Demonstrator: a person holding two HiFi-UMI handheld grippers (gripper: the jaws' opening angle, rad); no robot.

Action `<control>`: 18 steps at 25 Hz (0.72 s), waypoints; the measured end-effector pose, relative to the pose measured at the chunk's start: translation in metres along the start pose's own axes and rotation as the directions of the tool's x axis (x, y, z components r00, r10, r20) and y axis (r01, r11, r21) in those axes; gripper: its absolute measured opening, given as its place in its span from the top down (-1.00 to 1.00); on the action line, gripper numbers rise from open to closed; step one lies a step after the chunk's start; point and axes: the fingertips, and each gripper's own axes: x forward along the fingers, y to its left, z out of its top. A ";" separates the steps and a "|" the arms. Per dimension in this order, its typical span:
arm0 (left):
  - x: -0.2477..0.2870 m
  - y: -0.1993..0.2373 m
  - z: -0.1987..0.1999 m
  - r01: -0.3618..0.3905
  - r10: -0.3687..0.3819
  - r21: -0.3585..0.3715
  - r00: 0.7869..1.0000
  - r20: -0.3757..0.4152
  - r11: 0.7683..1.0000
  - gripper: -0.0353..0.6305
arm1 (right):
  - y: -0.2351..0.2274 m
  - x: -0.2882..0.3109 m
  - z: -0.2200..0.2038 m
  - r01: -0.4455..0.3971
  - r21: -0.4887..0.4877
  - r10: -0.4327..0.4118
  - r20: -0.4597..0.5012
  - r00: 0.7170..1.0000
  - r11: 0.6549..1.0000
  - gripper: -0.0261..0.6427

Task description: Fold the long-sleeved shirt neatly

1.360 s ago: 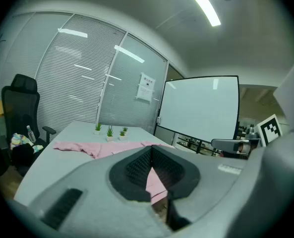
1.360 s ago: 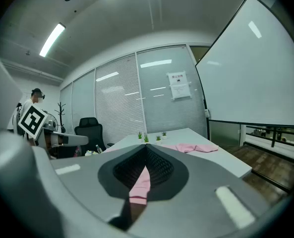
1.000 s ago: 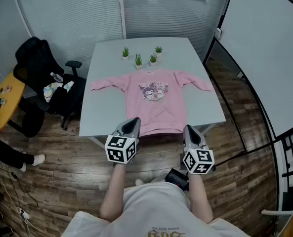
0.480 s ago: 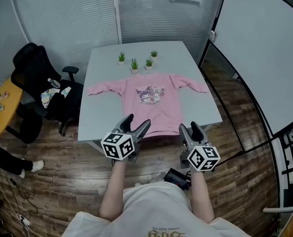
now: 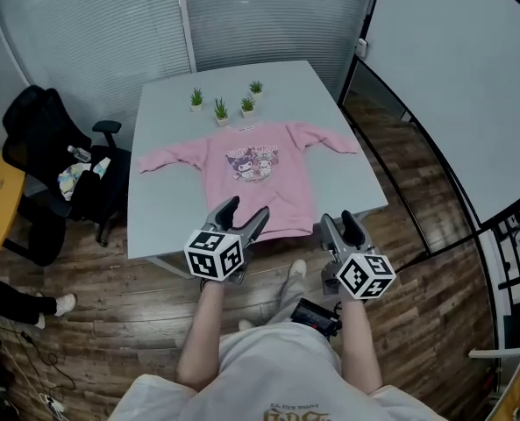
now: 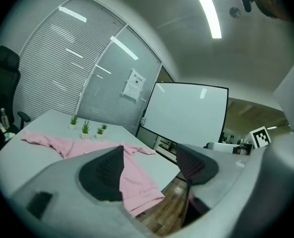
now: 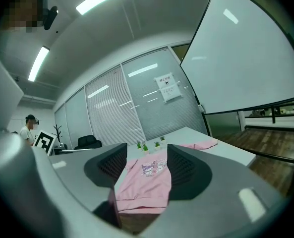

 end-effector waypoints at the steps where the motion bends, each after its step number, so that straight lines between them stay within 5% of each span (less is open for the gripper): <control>1: 0.007 0.001 0.002 0.002 -0.002 0.002 1.000 -0.003 1.000 -0.10 | -0.005 0.004 0.000 0.006 0.005 -0.006 -0.002 1.000 1.000 0.16; 18: 0.204 0.053 0.030 -0.024 0.023 -0.004 0.996 -0.084 1.000 -0.02 | -0.145 0.150 0.030 0.047 0.041 -0.044 -0.071 0.996 0.998 0.17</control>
